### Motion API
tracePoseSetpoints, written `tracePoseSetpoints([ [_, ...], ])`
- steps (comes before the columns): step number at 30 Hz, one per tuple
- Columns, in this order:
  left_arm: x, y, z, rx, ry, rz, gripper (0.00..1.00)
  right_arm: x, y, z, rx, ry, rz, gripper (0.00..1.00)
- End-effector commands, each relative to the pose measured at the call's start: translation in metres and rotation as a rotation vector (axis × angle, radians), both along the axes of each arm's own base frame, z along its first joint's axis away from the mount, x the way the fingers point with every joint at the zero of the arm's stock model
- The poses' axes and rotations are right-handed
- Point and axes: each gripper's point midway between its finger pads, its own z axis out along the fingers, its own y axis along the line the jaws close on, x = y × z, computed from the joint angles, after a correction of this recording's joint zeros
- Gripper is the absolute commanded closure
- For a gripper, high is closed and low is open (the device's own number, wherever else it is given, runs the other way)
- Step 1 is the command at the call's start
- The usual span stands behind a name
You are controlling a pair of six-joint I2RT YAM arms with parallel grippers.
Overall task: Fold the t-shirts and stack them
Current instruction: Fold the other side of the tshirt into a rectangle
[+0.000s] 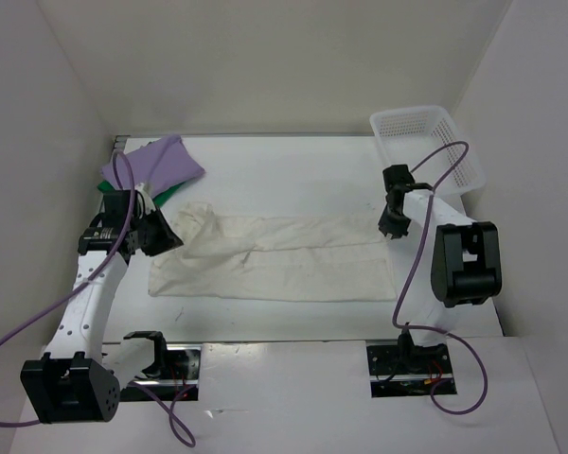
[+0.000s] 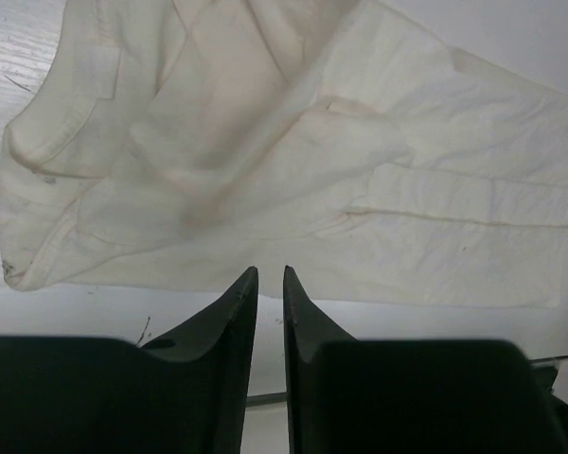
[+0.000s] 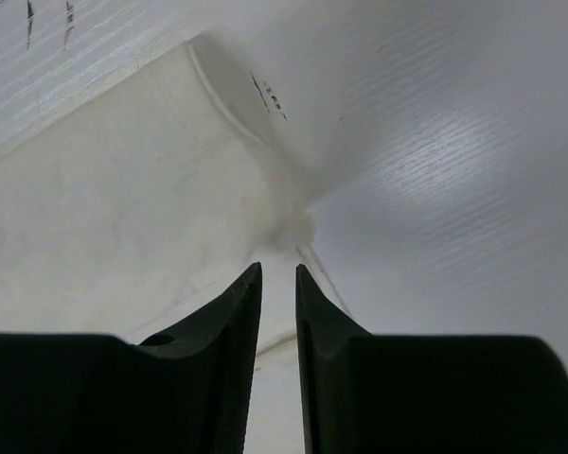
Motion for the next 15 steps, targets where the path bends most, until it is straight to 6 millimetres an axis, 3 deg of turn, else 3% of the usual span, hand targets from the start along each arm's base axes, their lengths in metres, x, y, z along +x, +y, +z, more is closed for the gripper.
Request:
tracePoseSetpoints([
  [1,-0.008,-0.001,0.006,0.006,0.012,-0.007,0.75,0.000,0.000,0.031,-0.021,-0.064,0.005,0.73],
  [3,-0.015,-0.002,0.010,0.005,0.017,-0.007,0.75,0.005,0.001,0.054,-0.016,-0.127,0.005,0.71],
  [6,-0.019,0.000,0.012,0.008,0.012,0.007,0.70,0.006,0.007,0.071,0.015,-0.164,0.028,0.70],
  [8,-0.004,0.010,0.021,0.055,-0.054,0.044,0.62,0.006,0.027,0.077,0.039,-0.178,0.084,0.70],
  [10,0.014,0.011,0.028,0.051,-0.116,0.053,0.53,0.003,0.045,0.087,0.082,-0.209,0.134,0.78],
  [11,0.035,0.009,0.026,0.043,-0.138,0.053,0.50,0.000,0.062,0.084,0.099,-0.204,0.184,0.89],
  [13,0.055,0.007,0.015,0.053,-0.122,0.059,0.48,-0.007,0.095,0.089,0.178,-0.223,0.237,1.00],
  [14,0.073,0.004,0.000,0.053,-0.098,0.048,0.45,-0.012,0.129,0.093,0.229,-0.248,0.320,1.00],
  [15,0.079,-0.006,-0.009,0.042,-0.083,0.016,0.43,-0.021,0.148,0.085,0.273,-0.232,0.359,1.00],
])
